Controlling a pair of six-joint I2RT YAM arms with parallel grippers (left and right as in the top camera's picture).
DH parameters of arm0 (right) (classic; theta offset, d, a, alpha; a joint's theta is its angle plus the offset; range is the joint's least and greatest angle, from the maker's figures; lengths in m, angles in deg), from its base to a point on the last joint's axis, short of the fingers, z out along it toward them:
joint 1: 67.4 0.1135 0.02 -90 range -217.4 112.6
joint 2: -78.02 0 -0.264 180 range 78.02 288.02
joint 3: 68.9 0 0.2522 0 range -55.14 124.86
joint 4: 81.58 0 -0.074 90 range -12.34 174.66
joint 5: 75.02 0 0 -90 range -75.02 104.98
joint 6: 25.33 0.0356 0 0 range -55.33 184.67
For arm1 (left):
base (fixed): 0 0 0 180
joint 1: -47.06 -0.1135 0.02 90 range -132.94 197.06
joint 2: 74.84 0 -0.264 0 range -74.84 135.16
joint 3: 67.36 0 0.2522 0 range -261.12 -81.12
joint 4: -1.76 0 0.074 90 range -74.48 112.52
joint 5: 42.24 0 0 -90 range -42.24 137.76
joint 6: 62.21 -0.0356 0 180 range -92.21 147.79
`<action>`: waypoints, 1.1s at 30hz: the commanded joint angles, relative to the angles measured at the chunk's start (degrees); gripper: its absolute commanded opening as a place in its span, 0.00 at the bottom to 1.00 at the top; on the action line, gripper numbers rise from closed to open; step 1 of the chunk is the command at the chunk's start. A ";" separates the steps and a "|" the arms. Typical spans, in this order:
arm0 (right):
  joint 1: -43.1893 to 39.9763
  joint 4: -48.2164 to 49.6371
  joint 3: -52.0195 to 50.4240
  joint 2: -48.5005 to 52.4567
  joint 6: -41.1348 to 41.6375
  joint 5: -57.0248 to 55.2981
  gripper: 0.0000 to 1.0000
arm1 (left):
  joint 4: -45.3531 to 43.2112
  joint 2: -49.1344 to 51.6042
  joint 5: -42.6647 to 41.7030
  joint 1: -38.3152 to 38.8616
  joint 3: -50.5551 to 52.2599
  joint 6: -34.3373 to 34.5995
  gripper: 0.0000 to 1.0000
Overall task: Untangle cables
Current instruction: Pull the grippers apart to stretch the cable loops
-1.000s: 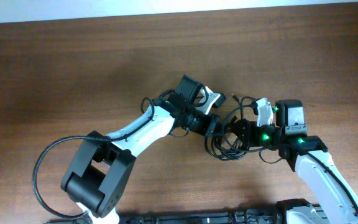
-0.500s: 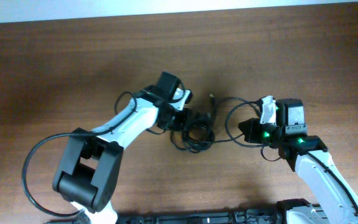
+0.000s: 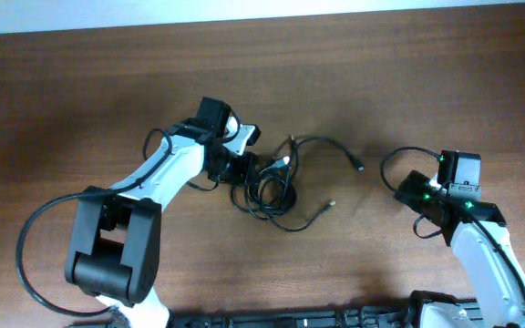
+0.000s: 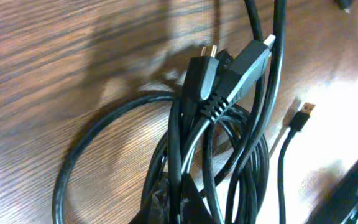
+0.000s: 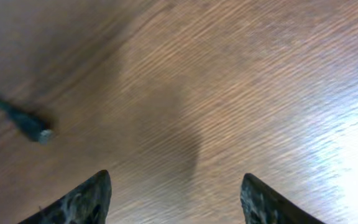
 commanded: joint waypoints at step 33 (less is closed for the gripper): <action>17.20 8.57 0.87 0.79 0.02 32.30 0.39 | -4.48 -11.06 -15.69 11.52 0.00 -3.50 0.00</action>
